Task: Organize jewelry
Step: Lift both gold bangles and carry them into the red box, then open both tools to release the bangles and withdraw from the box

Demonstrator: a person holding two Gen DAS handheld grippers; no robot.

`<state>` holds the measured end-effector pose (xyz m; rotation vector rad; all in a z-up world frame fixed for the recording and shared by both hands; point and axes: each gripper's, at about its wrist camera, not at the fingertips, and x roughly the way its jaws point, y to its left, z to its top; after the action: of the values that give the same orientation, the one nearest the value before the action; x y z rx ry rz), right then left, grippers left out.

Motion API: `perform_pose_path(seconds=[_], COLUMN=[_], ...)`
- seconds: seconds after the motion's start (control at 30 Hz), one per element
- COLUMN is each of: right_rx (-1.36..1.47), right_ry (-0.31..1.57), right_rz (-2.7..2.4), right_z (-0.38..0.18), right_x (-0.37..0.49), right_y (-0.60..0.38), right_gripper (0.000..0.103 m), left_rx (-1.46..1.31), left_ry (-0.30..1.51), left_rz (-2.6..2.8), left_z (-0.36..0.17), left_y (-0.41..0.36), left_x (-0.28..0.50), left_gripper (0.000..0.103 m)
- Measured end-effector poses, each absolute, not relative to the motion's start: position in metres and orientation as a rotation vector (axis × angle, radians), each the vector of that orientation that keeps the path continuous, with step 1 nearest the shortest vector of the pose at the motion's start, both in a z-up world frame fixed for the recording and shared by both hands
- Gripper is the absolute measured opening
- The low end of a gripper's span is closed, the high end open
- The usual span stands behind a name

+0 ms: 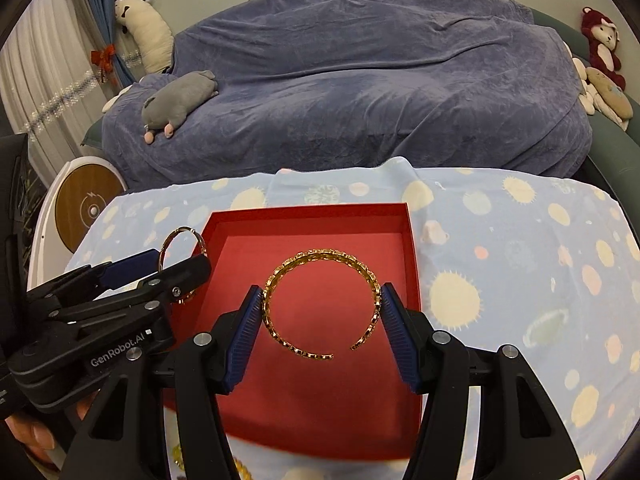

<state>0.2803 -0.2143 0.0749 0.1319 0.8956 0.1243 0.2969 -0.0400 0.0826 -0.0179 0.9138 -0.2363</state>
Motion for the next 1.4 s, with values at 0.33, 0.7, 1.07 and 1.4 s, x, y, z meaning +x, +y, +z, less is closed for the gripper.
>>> perform_pose_path(seconds=[0.33, 0.7, 1.07, 1.4], right_rx=[0.088, 0.078, 0.082, 0.105], right_ry=[1.011, 1.028, 0.941, 0.889], right_rz=[0.122, 0.103, 0.113, 0.098], right_z=[0.021, 0.007, 0.055, 0.086], right_x=[0.354, 0.365, 0.319, 0.215], right_y=[-0.21, -0.212, -0.221, -0.224], right_gripper=[0.057, 0.058, 0.059, 0.06], left_rx=[-0.004, -0.044, -0.067, -0.063], left_ry=[1.036, 1.064, 0.974, 0.92], left_rz=[-0.207, -0.176, -0.211, -0.212], left_z=[0.024, 0.009, 0.057, 0.092], left_y=[-0.04, -0.037, -0.032, -0.017], left_x=[0.361, 0.373, 0.335, 0.246], left_gripper=[0.057, 0.065, 0.074, 0.074])
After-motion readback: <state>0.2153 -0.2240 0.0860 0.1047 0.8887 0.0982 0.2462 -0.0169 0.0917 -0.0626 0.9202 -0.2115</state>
